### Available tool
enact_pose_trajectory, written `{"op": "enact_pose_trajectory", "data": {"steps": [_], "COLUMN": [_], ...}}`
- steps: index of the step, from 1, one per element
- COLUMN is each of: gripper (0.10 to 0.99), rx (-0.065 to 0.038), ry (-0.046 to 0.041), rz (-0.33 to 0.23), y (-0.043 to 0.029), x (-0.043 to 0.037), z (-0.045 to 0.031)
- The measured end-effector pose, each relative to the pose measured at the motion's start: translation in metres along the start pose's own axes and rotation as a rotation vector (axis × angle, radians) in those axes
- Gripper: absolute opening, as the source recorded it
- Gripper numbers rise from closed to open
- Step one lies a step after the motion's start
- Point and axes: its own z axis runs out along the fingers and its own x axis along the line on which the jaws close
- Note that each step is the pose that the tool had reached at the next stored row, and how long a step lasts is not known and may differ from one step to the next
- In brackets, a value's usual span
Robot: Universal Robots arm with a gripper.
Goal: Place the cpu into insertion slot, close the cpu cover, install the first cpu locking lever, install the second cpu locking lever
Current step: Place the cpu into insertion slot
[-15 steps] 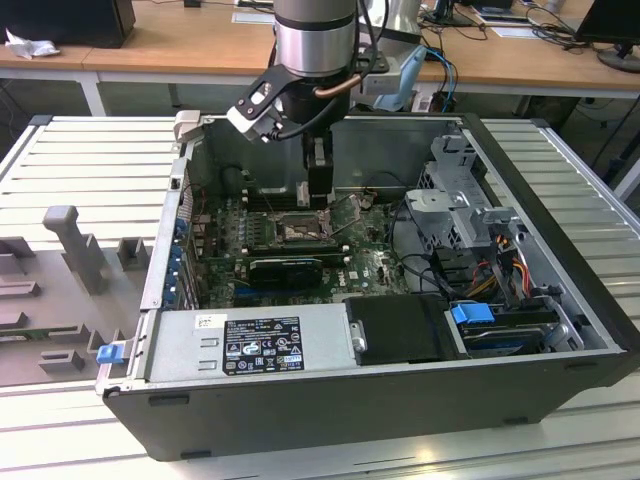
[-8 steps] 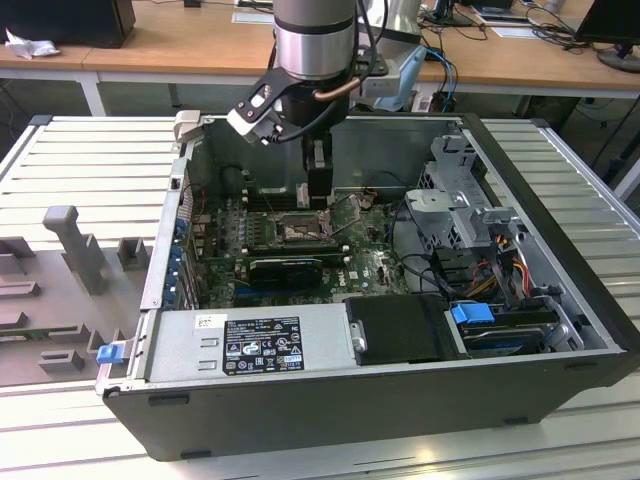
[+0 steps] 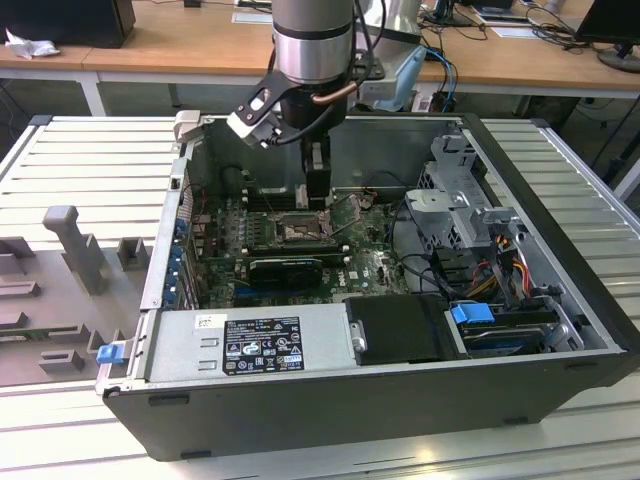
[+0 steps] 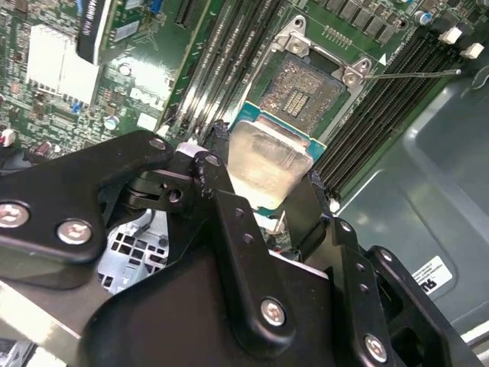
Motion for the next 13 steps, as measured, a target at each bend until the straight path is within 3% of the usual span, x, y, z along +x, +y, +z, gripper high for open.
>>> {"op": "enact_pose_trajectory", "data": {"steps": [2, 6, 9, 13], "gripper": [0.533, 0.533, 0.533, 0.533], "rx": [0.0, 0.0, 0.0, 0.001], "ry": [0.0002, 0.0004, 0.0014, 0.0032], "rz": [0.0, -0.004, -0.016, -0.034], "y": [-0.0005, -0.0021, -0.0025, -0.0041], "x": [0.0015, 0.0043, 0.0051, 0.0076], "z": [0.0034, 0.0215, 0.0257, 0.0367]}}
